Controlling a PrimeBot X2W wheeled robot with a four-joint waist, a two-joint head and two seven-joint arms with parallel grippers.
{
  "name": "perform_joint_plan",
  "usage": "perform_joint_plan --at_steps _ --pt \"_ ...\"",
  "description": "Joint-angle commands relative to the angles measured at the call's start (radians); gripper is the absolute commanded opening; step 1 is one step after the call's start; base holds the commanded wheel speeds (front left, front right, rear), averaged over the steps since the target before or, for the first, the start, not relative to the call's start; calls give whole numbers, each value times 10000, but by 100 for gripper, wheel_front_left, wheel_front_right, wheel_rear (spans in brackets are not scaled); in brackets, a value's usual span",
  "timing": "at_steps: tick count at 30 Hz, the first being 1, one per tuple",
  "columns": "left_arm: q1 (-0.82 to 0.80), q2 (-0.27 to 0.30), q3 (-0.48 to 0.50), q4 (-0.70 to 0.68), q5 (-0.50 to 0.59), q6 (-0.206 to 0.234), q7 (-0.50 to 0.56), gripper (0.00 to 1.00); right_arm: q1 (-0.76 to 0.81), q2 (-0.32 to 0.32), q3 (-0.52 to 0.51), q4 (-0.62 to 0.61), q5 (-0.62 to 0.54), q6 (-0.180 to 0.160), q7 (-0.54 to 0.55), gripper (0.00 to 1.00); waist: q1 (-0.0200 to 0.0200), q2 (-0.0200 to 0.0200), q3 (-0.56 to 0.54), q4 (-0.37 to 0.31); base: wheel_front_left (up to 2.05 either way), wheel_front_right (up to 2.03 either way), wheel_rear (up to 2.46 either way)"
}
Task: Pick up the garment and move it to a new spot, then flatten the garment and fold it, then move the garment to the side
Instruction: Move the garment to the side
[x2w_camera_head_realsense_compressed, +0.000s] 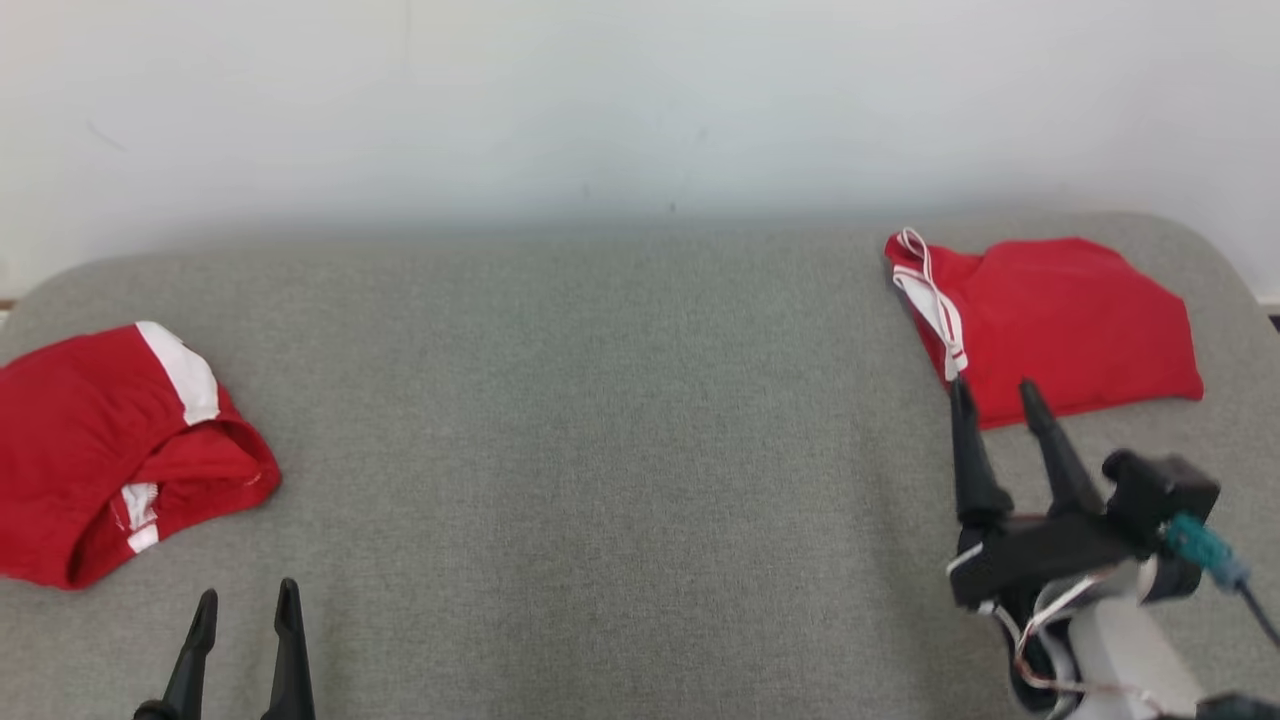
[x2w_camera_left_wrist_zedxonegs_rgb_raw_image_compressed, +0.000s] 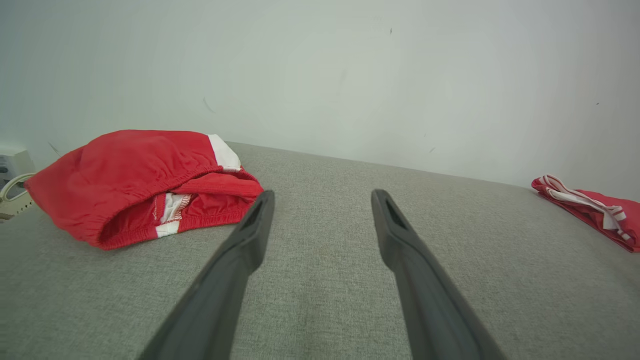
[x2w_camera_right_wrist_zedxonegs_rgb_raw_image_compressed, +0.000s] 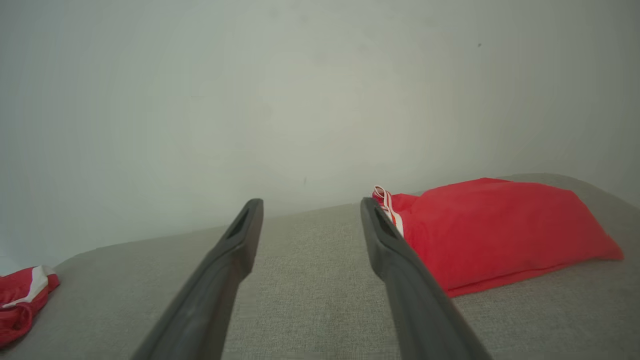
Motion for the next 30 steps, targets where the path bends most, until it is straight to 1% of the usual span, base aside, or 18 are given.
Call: perform_joint_plan --at_steps 1,7,10,12,13,17,24,30 --pt "206 2 3 24 -40 52 -6 100 347 203 -111 -233 -13 -7 -39 100 2 2 -327 104 0 0 0" --pt "415 -3 -147 110 -45 178 -6 100 1447 481 -588 -952 -460 -5 -37 100 2 2 -601 193 0 0 0" --pt "465 -4 -224 187 -68 256 -6 100 1963 425 -748 -1278 -1228 -7 -38 100 2 2 -690 276 0 0 0" --pt "471 -7 -308 217 -28 318 -6 100 2321 653 -926 -1514 -1652 -5 -38 100 2 2 -742 330 0 0 0" --pt "532 1 -332 265 -13 353 -6 100 2632 840 -1084 -1712 -2090 -5 -38 100 2 2 -758 338 0 0 0" --pt "481 1 -360 366 89 337 -6 100 3152 1153 -1241 -1994 -2590 -5 -38 100 2 2 -784 374 0 0 0" --pt "427 1 -328 463 332 281 -6 100 3566 1395 -1090 -2089 -2923 -5 -38 100 2 2 -807 346 0 0 0" --pt "317 40 -361 598 580 199 -5 100 3557 1501 -1016 -2057 -3015 -5 -38 100 2 2 -805 346 0 0 0"
